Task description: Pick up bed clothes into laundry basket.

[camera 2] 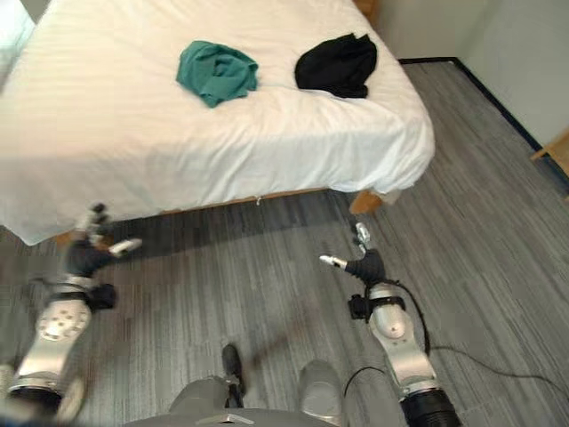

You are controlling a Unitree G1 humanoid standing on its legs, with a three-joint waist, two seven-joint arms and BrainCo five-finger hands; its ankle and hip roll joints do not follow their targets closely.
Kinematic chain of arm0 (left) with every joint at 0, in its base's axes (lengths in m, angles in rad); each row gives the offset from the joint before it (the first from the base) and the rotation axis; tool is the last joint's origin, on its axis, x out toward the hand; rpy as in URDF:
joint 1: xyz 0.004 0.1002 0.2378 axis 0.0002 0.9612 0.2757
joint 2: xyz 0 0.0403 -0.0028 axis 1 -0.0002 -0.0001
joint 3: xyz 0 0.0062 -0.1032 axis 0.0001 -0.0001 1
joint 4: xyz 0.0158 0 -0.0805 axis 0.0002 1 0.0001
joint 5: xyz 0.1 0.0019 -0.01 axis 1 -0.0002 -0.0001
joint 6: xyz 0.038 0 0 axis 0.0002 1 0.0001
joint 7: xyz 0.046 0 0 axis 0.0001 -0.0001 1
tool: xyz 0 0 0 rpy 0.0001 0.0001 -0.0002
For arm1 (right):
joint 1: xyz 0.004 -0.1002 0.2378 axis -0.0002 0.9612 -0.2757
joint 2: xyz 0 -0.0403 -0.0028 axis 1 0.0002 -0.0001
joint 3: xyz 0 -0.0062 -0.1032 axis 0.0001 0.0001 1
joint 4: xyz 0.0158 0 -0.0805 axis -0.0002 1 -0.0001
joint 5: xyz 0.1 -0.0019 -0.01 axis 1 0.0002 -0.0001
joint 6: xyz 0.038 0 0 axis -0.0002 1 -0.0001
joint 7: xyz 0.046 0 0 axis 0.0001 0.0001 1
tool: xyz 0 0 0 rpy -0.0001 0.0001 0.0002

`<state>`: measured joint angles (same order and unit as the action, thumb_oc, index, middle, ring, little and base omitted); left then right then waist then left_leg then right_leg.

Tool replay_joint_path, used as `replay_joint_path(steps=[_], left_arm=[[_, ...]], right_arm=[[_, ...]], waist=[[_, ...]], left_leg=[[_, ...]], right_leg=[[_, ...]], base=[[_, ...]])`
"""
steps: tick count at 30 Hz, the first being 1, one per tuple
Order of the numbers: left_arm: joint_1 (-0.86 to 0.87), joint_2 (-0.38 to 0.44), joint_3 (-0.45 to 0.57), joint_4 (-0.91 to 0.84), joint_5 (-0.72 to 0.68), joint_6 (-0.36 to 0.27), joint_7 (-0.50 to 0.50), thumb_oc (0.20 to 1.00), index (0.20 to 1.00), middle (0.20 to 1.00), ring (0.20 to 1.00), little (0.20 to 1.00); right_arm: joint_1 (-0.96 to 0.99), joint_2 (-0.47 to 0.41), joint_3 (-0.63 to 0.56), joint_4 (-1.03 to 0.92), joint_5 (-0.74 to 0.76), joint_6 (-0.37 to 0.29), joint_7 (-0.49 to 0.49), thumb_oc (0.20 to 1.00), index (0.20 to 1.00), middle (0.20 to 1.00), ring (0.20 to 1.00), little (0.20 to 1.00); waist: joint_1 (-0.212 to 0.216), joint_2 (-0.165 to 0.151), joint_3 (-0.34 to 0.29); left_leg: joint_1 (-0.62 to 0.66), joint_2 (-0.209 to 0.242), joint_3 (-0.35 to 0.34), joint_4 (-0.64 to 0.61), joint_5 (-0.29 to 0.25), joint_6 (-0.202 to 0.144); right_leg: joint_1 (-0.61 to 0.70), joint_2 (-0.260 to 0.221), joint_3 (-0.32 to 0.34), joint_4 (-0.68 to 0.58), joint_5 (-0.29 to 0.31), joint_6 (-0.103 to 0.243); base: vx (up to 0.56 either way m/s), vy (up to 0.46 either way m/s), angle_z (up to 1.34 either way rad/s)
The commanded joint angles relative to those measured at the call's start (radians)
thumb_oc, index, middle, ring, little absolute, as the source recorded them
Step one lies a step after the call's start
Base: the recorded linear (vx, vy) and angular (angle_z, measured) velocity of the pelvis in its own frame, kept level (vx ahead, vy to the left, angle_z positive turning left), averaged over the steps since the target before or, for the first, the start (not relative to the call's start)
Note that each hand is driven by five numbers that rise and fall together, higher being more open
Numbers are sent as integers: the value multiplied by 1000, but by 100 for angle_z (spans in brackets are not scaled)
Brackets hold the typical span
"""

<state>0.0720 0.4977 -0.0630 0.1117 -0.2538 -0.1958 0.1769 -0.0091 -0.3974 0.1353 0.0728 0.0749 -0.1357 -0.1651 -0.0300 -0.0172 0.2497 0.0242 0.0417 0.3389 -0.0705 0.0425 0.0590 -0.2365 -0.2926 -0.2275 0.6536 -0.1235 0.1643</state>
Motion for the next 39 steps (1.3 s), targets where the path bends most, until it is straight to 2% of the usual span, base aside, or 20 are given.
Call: replay_joint_path(steps=[1, 2, 6, 9, 10, 12, 15, 16, 19, 21, 22, 24, 26, 27, 30, 34, 35, 36, 38, 39], left_arm=[[-28, -3, 13, -66, 5, -57, -21, 1000, 1000, 1000, 1000, 1000], [-23, -7, 13, -61, 6, -55, -35, 1000, 1000, 1000, 1000, 1000], [-34, -14, 16, -36, 16, -50, -39, 1000, 1000, 1000, 1000, 1000], [-36, -27, 21, -18, 20, -61, -37, 1000, 1000, 1000, 1000, 1000], [-38, -36, 15, -16, 19, -68, -45, 1000, 1000, 1000, 1000, 1000], [-40, -37, 11, -12, 18, -71, -43, 1000, 1000, 1000, 1000, 1000], [-49, -52, -5, 1, 21, -77, -29, 1000, 1000, 1000, 1000, 1000], [-52, -53, -11, -3, 16, -79, -28, 1000, 1000, 1000, 1000, 1000], [-98, -48, -35, 4, -17, -87, -22, 1000, 1000, 1000, 1000, 1000], [-114, -47, -39, 10, -21, -89, -16, 1000, 1000, 1000, 1000, 1000], [-133, -42, -51, 13, -24, -92, -11, 1000, 1000, 1000, 1000, 1000], [-137, -37, -53, 15, -21, -92, -11, 1000, 1000, 1000, 1000, 1000], [-132, -28, -51, 18, -18, -88, -25, 1000, 1000, 1000, 1000, 1000], [-125, -22, -48, 17, -16, -88, -27, 1000, 1000, 1000, 1000, 1000], [-98, -8, -44, 18, -19, -88, -27, 1000, 1000, 1000, 1000, 1000], [-61, -1, -29, 11, -24, -84, -35, 1000, 1000, 1000, 1000, 1000], [-53, 13, -22, 19, -22, -76, -37, 1000, 1000, 1000, 1000, 1000], [-76, 47, -36, 45, -34, -72, -32, 1000, 1000, 1000, 1000, 1000], [-105, 60, -44, 69, -28, -76, -13, 1000, 1000, 1000, 1000, 1000], [-107, 61, -47, 73, -38, -80, -12, 1000, 1000, 1000, 1000, 1000]], right_arm=[[-72, -29, -24, -25, -38, -41, -11, 1000, 1000, 1000, 1000, 1000], [-70, -52, -45, -28, -40, -40, -13, 1000, 1000, 1000, 1000, 1000], [-93, -83, -70, -26, -56, -36, -29, 1000, 1000, 1000, 1000, 1000], [-113, -102, -84, -28, -76, -38, -45, 1000, 1000, 1000, 1000, 1000], [-111, -126, -91, -34, -104, -37, -48, 1000, 1000, 1000, 1000, 1000], [-109, -141, -98, -29, -122, -40, -52, 1000, 1000, 1000, 1000, 1000], [-156, -215, -84, -17, -195, -23, -76, 1000, 1000, 1000, 1000, 1000], [-175, -239, -75, -21, -218, -22, -76, 1000, 1000, 1000, 1000, 1000], [-277, -311, -31, -17, -241, -13, -83, 1000, 1000, 1000, 1000, 1000], [-299, -320, -25, -11, -245, -10, -90, 1000, 1000, 1000, 1000, 1000], [-320, -335, -14, 1, -273, -2, -103, 1000, 1000, 1000, 1000, 1000], [-333, -345, -7, 16, -298, 4, -116, 1000, 1000, 1000, 1000, 1000], [-339, -367, 1, 23, -350, 18, -121, 1000, 1000, 1000, 1000, 1000], [-344, -376, 6, 28, -378, 23, -122, 1000, 1000, 1000, 1000, 1000], [-391, -414, 34, 105, -433, 52, -148, 1000, 1000, 1000, 1000, 1000], [-411, -436, 54, 134, -475, 60, -143, 1000, 1000, 1000, 1000, 1000], [-421, -452, 71, 178, -512, 78, -145, 1000, 1000, 1000, 1000, 1000], [-549, -464, 153, 313, -535, 109, -159, 1000, 1000, 1000, 1000, 1000], [-648, -447, 200, 392, -541, 125, -188, 1000, 1000, 1000, 1000, 1000], [-684, -443, 219, 421, -552, 136, -195, 1000, 1000, 1000, 1000, 1000]], waist=[[-33, -20, -2], [-48, -34, -10], [-66, -42, -19], [-83, -40, -26], [-88, -43, -35], [-96, -50, -48], [-106, -21, -70], [-106, -11, -69], [-87, -21, -31], [-85, -38, -25], [-74, -57, -14], [-71, -53, -15], [-65, -40, -24], [-63, -25, -34], [-36, 19, -51], [-33, 27, -66], [-20, 2, -77], [-3, -16, -39], [2, -24, -21], [4, -23, -19]], left_leg=[[-20, 90, 30, -17, 2, -132], [8, 76, 23, -17, -26, -146], [51, 71, 11, -17, -70, -161], [108, 60, 4, -17, -107, -165], [149, 37, -19, -17, -150, -154], [168, 22, -33, -17, -160, -155], [234, 12, -68, -17, -185, -154], [239, 19, -73, 35, -196, -167], [52, 84, -118, 474, -73, -257], [2, 87, -110, 561, -41, -274], [-59, 126, -61, 604, -22, -267], [-67, 150, -29, 561, -30, -254], [-58, 142, 15, 392, -56, -224], [-49, 130, 22, 273, -42, -216], [-94, 142, 31, 10, 84, -219], [-73, 143, 47, -17, 87, -211], [-52, 126, 57, -17, 75, -196], [-16, 126, 82, -17, 47, -175], [-5, 130, 99, -17, 21, -185], [-3, 138, 110, -17, 19, -194]], right_leg=[[145, 76, -26, -302, 57, -14], [142, 105, -16, -535, 85, -8], [100, 106, -1, -730, 179, 21], [16, 98, 27, -741, 201, 33], [39, 108, 75, -741, 202, 30], [47, 106, 97, -741, 232, 23], [101, 110, 94, -741, 246, 15], [129, 117, 90, -741, 234, 5], [234, 114, 71, -741, 175, -53], [250, 102, 65, -741, 165, -66], [283, 93, 51, -741, 146, -80], [295, 95, 44, -741, 133, -78], [315, 101, 32, -741, 110, -66], [319, 109, 32, -741, 99, -56], [377, 126, 23, -741, 44, -34], [410, 129, 8, -741, 34, -18], [447, 118, 7, -734, 67, -15], [311, 120, 39, -471, 52, -1], [228, 87, 33, -416, 69, 19], [210, 71, 8, -467, 74, 16]], base=[[501, -167, 4], [383, -140, 4], [339, -120, 28], [421, -104, 33], [402, -100, 22], [358, -116, 48], [413, -147, 28], [426, -256, 23], [292, -308, 20], [182, -178, 30], [249, -146, 9], [233, -77, 18], [277, 41, 26], [344, 120, -1], [418, 169, 5], [281, 82, 12], [335, 112, -9], [458, 90, -38], [213, 3, -35], [134, -98, -5]])
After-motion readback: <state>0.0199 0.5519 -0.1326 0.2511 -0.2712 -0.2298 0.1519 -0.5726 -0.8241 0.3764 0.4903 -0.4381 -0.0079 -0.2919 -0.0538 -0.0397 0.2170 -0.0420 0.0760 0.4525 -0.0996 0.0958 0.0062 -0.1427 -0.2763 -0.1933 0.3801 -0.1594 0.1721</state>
